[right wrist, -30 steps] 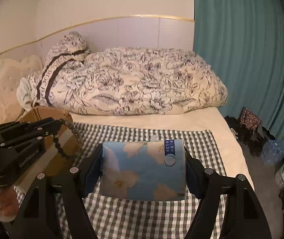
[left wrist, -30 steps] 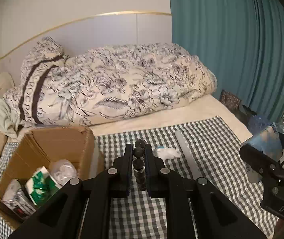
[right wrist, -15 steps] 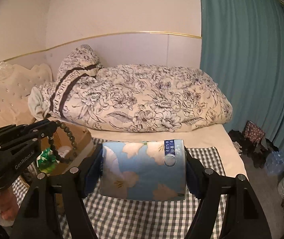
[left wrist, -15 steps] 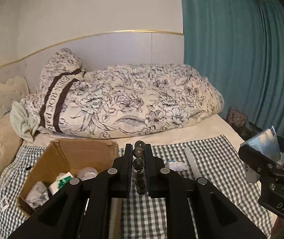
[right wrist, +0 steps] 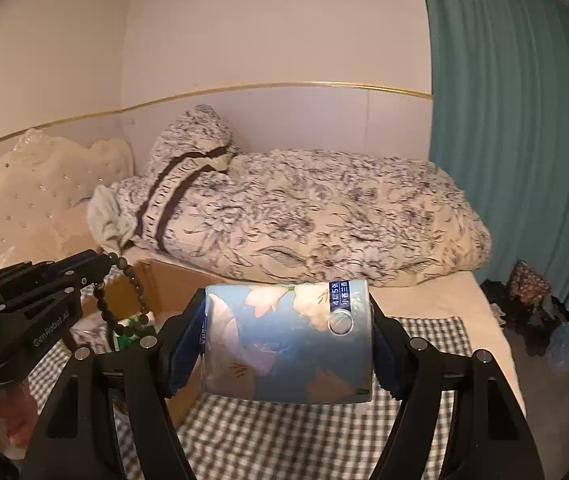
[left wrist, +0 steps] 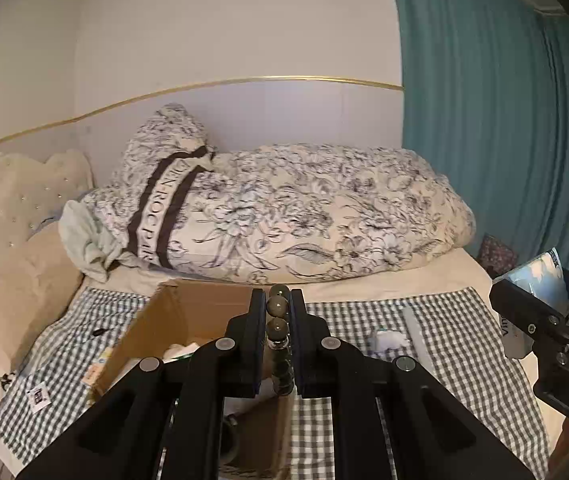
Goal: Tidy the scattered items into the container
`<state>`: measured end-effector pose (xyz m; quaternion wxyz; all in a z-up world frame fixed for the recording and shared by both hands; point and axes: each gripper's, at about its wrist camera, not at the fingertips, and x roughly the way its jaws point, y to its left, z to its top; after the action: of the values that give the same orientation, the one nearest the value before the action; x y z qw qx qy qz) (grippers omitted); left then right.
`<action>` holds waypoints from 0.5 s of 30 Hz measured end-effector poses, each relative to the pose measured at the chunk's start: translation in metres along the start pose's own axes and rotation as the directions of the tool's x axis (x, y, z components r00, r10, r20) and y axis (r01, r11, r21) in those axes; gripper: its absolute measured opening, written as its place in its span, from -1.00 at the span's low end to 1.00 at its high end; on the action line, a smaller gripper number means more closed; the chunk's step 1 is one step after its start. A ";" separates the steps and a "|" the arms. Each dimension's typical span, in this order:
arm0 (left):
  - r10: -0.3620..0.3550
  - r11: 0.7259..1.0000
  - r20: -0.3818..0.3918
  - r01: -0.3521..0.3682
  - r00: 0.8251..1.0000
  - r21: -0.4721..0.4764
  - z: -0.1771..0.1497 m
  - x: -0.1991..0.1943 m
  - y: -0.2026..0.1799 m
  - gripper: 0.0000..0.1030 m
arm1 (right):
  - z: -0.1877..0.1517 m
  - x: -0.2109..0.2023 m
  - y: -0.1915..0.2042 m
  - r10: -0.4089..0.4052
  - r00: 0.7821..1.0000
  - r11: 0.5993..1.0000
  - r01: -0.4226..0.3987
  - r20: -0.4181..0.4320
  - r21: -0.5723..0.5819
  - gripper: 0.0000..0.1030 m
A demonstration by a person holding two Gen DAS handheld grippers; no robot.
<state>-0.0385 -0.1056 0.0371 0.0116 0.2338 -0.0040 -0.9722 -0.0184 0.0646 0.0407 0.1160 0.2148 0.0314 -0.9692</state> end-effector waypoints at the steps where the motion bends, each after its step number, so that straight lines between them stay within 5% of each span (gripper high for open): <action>1: 0.008 1.000 0.001 -0.008 1.000 -0.002 0.000 -0.002 0.003 -0.79 | 0.000 0.000 0.004 0.005 1.000 1.000 -0.005 0.003 -0.003 0.38; 15: 0.110 0.994 0.021 -0.110 0.994 -0.020 -0.006 -0.019 0.051 -0.79 | 0.011 0.011 0.058 0.102 0.995 0.994 -0.101 0.014 -0.051 0.38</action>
<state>-0.0178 -0.1558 0.0414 0.0674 0.2223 -0.0081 -0.9726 -0.0185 0.0052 0.0456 0.1706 0.2049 0.0439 -0.9628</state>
